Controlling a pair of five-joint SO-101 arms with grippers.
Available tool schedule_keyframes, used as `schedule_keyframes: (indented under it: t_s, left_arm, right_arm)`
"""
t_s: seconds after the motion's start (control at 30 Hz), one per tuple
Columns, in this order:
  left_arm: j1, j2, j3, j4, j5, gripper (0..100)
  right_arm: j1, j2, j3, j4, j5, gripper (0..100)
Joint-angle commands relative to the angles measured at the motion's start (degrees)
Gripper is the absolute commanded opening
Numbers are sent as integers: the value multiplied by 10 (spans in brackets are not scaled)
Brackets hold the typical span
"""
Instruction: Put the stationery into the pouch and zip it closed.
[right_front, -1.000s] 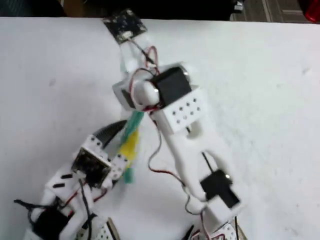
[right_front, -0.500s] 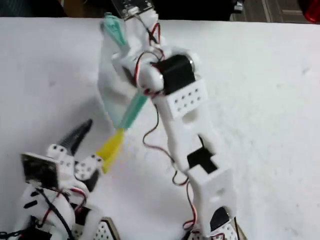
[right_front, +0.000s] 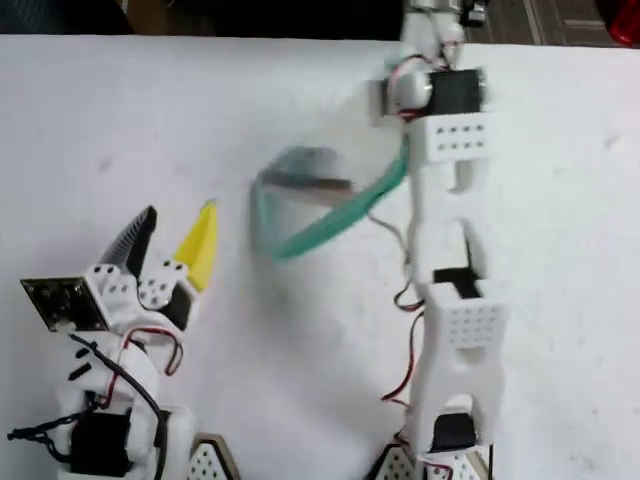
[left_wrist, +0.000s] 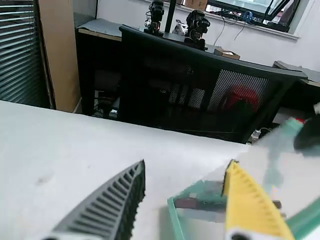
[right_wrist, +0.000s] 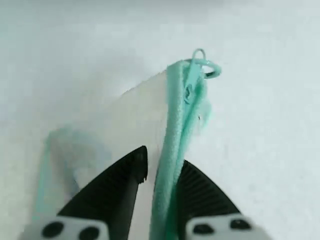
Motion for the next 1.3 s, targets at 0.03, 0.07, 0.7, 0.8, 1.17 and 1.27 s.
schedule_keyframes:
  t_s: [0.03,0.07,0.7,0.8,1.17,1.27]
  left_arm:
    - [0,3,-1,-20,6,268]
    - [5,4,0,-20,6,268]
    - [19,4,22,-46,3,268]
    - [19,4,-4,-37,-3,267]
    - [18,9,-220,135,-213,144]
    - [15,58,-268,193,-260,94]
  right_arm:
    - [14,-1,104,11,28,16]
    - [16,0,125,11,28,16]
    - [27,-99,344,-48,-18,300]
    - [20,-124,323,-16,25,498]
    - [40,-389,280,15,121,286]
    - [36,-471,280,14,120,90]
